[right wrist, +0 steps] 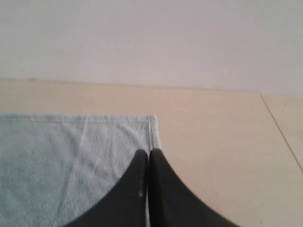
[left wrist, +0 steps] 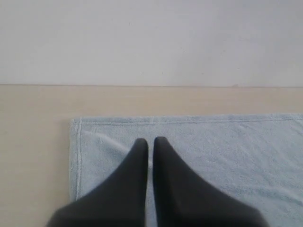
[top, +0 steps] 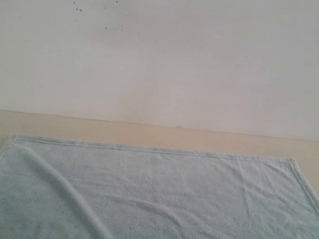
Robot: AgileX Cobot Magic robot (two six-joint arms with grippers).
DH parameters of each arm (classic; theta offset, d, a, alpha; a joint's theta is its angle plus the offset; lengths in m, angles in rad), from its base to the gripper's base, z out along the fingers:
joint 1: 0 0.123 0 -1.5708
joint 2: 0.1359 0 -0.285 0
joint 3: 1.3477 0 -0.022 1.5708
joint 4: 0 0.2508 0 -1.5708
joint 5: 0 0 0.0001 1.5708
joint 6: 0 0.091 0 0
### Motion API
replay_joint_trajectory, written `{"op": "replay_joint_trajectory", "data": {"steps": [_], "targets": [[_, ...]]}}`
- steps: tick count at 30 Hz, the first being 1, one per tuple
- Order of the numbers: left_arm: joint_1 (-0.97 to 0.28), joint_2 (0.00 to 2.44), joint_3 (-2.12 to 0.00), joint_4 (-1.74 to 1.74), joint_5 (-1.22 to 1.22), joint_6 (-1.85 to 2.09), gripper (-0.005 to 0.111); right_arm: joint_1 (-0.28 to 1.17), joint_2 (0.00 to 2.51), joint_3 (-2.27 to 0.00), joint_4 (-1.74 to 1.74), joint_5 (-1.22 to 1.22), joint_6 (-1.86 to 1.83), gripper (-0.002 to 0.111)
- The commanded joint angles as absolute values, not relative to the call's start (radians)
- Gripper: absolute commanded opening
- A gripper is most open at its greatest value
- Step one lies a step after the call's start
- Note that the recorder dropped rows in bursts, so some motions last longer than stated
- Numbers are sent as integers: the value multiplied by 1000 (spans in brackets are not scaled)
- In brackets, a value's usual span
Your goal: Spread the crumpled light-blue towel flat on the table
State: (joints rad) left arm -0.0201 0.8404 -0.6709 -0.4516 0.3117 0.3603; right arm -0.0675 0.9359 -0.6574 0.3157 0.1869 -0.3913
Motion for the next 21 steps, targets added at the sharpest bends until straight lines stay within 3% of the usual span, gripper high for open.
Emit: {"op": "replay_joint_trajectory", "data": {"steps": [1,12,21], "targets": [[-24,736,-616,-466,339,356,4,-70,783,-601,372,179,-372,0],[-24,597,-459,-547,399,356,4,-70,539,-525,390,353,-285,0],[-24,591,-449,-557,478,356,4,-70,441,-525,390,371,-208,0]]}}
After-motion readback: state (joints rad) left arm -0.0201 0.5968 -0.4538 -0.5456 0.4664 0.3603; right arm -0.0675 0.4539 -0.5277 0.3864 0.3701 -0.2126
